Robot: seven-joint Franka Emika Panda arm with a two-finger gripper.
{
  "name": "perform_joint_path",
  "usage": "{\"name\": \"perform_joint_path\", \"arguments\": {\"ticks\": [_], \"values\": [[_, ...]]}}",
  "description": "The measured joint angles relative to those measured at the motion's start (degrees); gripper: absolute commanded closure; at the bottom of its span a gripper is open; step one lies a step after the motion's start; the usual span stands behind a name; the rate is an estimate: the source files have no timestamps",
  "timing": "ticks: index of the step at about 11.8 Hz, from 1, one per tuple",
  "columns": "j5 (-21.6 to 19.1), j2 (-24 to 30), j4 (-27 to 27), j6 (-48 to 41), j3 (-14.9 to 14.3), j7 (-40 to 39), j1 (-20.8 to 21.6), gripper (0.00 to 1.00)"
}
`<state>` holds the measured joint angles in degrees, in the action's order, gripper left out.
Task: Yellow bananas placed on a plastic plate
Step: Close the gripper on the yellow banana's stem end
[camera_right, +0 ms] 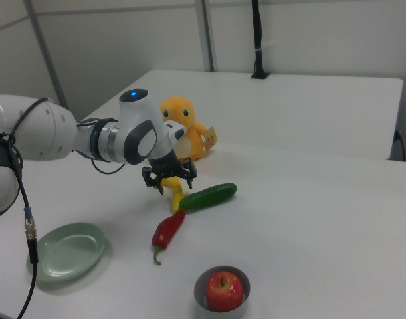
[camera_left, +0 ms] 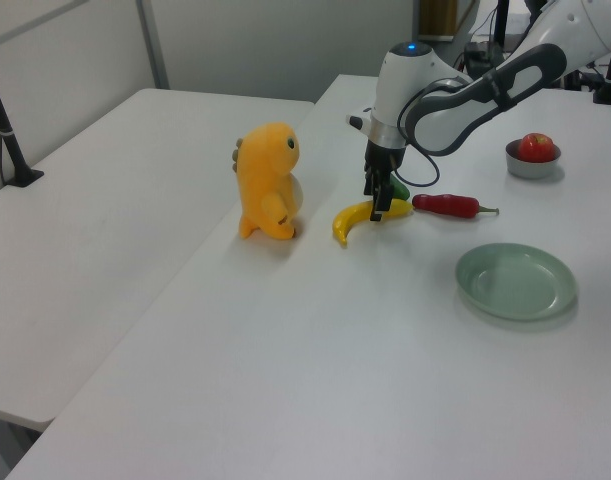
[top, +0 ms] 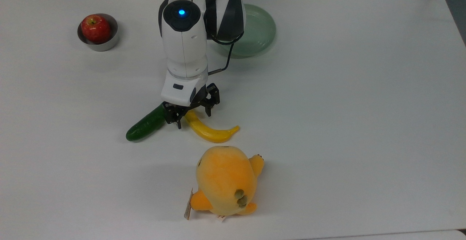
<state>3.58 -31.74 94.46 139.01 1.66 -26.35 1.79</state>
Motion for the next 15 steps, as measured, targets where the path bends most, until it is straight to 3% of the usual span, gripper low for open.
{"name": "perform_joint_path", "arguments": {"ticks": [2, 4, 5, 6, 15], "values": [[0.00, -0.07, -0.05, 0.00, 0.00, 0.04, 0.00, 0.35], [0.00, -0.10, -0.05, 0.00, 0.00, 0.08, 0.00, 0.54], [0.00, -0.11, -0.05, 0.00, 0.00, 0.08, 0.00, 0.68], [0.00, -0.12, -0.06, 0.00, 0.00, 0.12, 0.00, 0.90], [0.00, 0.03, -0.92, 0.00, 0.01, 0.86, 0.00, 0.93]]}}
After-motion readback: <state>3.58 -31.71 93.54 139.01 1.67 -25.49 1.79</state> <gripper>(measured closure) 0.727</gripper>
